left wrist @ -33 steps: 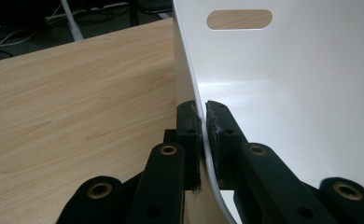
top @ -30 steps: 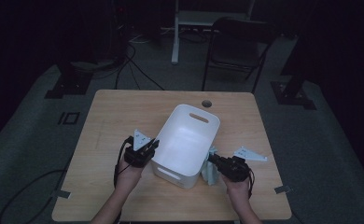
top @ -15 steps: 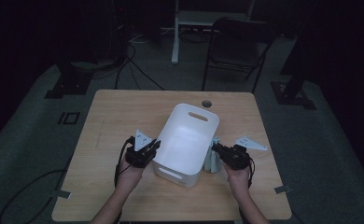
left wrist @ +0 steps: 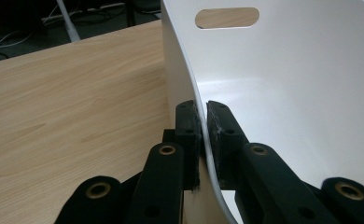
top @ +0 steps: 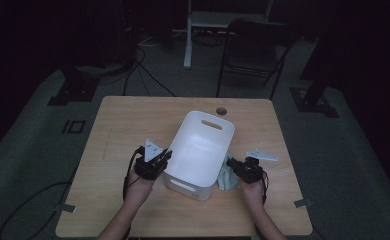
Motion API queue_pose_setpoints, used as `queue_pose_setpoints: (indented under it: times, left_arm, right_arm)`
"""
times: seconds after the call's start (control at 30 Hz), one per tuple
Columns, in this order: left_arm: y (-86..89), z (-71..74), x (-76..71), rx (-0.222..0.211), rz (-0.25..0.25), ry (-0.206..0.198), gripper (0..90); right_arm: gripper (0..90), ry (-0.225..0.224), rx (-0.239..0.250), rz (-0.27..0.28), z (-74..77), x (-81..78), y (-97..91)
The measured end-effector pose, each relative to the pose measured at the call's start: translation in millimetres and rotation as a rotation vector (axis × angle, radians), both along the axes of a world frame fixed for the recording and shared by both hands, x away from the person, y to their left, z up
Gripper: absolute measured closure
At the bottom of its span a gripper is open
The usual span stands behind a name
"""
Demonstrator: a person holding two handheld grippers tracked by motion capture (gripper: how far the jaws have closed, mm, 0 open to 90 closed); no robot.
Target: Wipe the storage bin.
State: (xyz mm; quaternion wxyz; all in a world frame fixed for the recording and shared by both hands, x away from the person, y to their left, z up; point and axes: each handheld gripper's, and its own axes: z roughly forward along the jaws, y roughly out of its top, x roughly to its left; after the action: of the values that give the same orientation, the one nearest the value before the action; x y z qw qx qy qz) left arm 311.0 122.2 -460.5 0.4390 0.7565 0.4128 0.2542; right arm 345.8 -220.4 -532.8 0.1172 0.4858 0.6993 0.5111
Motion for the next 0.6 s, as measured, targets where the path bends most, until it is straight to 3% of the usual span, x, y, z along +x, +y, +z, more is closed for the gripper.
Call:
queue_pose_setpoints:
  times: [0.17, 0.27, 0.43, 0.57, 0.6]
  left_arm:
    - [-0.3, 0.2, 0.2, 0.007, 0.005, 0.0, 82.3]
    - [0.4, -0.1, 0.5, -0.005, 0.015, 0.004, 82.2]
    - [1.7, -0.8, 1.8, -0.026, 0.007, 0.008, 79.6]
    - [2.3, 1.1, -0.8, -0.07, -0.039, 0.013, 64.6]
    - [2.3, 1.1, -0.8, -0.07, -0.039, 0.013, 61.5]
  right_arm:
    - [85.2, 0.082, -0.056, -0.001, -17.9, 9.3, 1.7]
    - [85.2, 0.11, -0.056, -0.002, -24.1, 12.0, 1.2]
    - [85.2, 0.079, -0.057, -0.01, -12.8, 8.8, -3.2]
    - [85.1, 0.007, -0.046, -0.023, 10.5, -2.9, -17.6]
    - [85.1, 0.007, -0.046, -0.023, 10.5, -2.9, -17.6]
